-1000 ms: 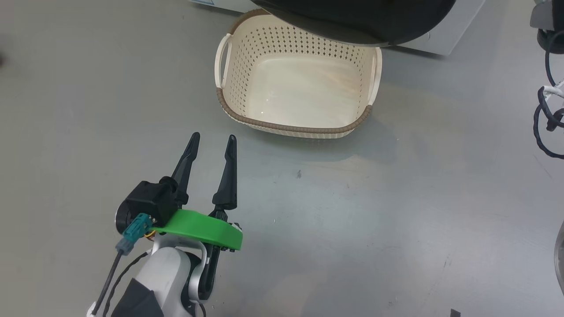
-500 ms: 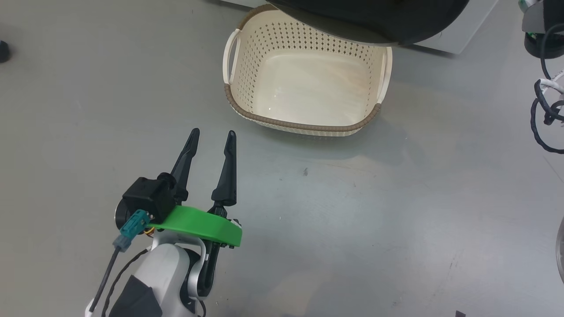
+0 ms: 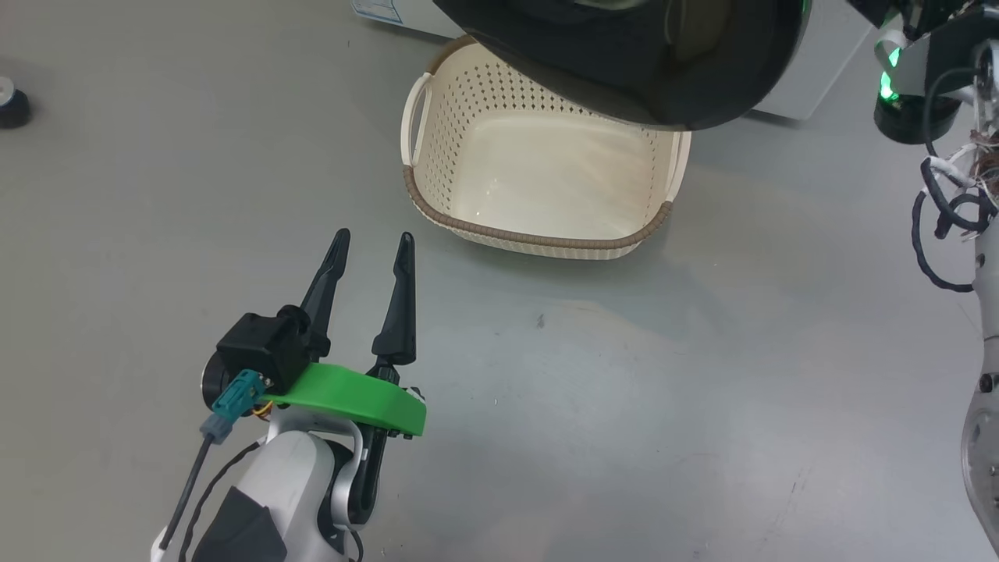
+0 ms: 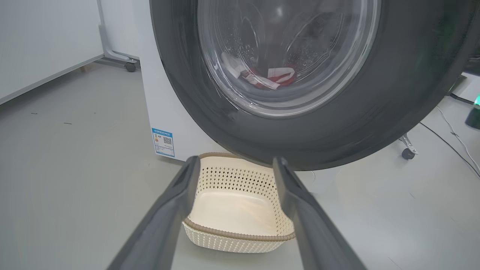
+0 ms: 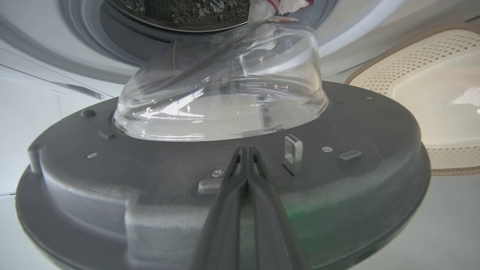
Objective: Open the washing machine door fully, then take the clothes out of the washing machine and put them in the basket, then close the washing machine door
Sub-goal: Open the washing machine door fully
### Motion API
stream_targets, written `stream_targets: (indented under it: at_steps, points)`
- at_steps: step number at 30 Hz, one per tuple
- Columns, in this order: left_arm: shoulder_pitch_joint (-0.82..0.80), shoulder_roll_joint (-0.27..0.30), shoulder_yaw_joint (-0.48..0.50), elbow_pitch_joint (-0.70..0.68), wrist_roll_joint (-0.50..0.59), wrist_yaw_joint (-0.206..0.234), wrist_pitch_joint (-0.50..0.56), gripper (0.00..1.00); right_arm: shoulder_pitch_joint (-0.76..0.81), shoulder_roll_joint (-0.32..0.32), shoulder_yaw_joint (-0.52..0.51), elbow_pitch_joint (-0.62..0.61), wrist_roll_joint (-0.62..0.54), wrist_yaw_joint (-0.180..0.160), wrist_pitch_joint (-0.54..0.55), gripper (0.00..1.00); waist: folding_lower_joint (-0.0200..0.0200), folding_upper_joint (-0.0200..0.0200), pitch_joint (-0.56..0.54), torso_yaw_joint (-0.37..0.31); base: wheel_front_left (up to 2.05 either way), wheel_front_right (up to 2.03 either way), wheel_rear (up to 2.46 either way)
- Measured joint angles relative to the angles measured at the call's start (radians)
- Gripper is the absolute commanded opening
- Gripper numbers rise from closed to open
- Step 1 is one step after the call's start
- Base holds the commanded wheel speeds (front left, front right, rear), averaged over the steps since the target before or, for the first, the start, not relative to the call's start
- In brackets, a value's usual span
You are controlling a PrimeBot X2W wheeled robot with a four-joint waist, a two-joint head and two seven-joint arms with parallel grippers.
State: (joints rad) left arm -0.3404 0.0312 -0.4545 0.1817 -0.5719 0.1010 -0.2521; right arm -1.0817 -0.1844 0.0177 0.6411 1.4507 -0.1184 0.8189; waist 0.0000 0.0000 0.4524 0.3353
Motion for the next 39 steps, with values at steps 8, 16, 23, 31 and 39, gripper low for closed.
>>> stream_targets:
  at_steps: [8, 16, 23, 31, 39]
  points:
    - [0.001, 0.0, 0.001, 0.005, 0.0, 0.003, 0.0, 1.0, 0.046, 0.031, 0.007, 0.035, 0.028, 0.0, 0.052, 0.0, 0.0, 0.0, -0.035, -0.002, 0.0, 0.0, 0.0]
    - [0.003, 0.0, 0.005, 0.011, 0.01, 0.005, 0.0, 1.0, 0.098, 0.076, 0.026, 0.05, 0.055, -0.002, 0.093, 0.0, 0.0, 0.0, -0.07, -0.003, 0.0, 0.0, 0.0]
    - [0.005, 0.0, 0.005, 0.01, 0.019, 0.005, 0.0, 1.0, 0.114, 0.094, 0.046, 0.049, 0.082, -0.008, 0.119, 0.0, 0.0, 0.0, -0.086, -0.005, 0.0, 0.0, 0.0]
    - [0.015, 0.0, 0.005, 0.007, 0.021, 0.006, 0.0, 1.0, 0.144, 0.108, 0.089, 0.032, 0.111, -0.008, 0.16, 0.0, 0.0, 0.0, -0.092, -0.004, 0.0, 0.0, 0.0]
    - [0.018, 0.0, 0.004, 0.005, 0.021, 0.008, 0.0, 1.0, 0.174, 0.11, 0.144, -0.002, 0.152, -0.008, 0.189, 0.0, 0.0, 0.0, -0.094, 0.003, 0.0, 0.0, 0.0]
